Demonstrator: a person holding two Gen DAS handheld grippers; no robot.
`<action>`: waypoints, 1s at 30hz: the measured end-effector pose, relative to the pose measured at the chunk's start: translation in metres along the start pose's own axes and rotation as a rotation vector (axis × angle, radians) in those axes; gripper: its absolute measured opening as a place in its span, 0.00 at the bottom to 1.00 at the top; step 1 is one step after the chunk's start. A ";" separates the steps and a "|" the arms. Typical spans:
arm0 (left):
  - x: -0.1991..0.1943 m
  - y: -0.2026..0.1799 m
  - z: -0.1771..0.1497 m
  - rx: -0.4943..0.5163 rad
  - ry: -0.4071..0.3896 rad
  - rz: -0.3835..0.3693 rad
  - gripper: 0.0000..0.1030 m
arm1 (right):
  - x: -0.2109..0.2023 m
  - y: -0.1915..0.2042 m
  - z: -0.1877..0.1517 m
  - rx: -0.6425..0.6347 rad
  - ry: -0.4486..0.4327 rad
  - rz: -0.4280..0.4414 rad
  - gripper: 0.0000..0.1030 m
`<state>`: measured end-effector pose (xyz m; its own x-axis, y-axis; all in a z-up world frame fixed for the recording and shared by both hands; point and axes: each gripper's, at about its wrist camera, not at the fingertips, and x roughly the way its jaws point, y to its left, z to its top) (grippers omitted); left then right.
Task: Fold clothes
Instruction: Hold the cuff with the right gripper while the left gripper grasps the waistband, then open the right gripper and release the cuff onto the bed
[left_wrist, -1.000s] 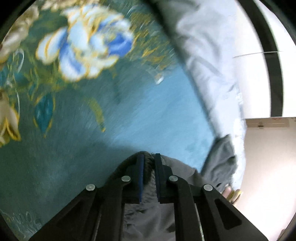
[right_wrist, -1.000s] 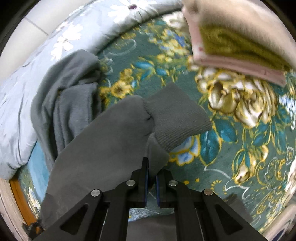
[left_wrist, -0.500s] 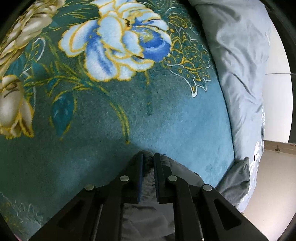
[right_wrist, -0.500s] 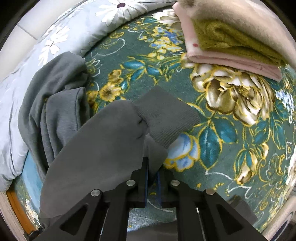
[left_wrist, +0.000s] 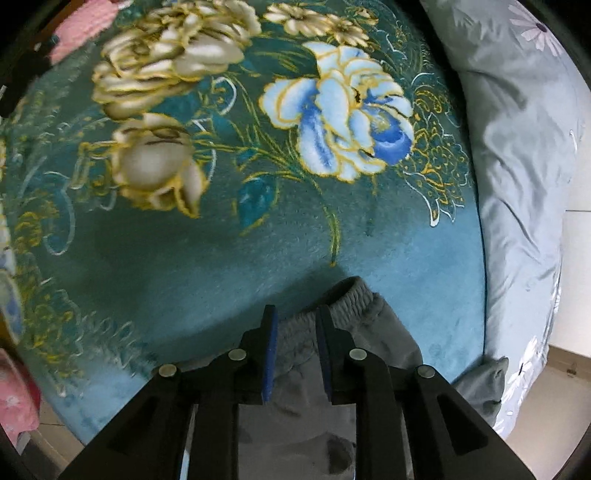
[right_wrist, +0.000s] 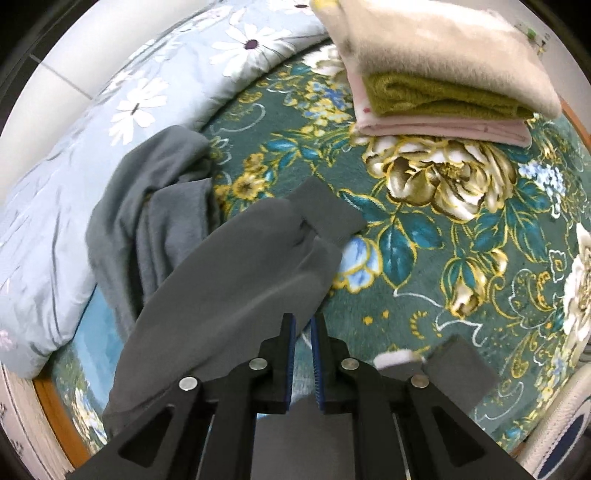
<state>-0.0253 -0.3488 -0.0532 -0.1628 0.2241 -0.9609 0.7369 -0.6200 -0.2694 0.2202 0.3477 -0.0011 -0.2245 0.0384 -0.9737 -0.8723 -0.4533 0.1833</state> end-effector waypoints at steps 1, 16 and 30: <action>-0.005 -0.003 -0.002 0.017 -0.002 0.013 0.21 | -0.005 0.001 -0.004 -0.011 -0.003 0.001 0.10; -0.038 -0.039 -0.023 0.038 0.015 -0.104 0.22 | -0.030 0.018 -0.043 -0.125 -0.015 -0.019 0.10; -0.037 0.074 -0.061 0.126 -0.046 -0.318 0.42 | -0.032 -0.042 -0.069 -0.049 -0.020 0.074 0.33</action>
<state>0.0752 -0.3568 -0.0334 -0.4031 0.3883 -0.8287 0.5585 -0.6130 -0.5589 0.2940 0.3041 0.0125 -0.2966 0.0213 -0.9548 -0.8309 -0.4985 0.2470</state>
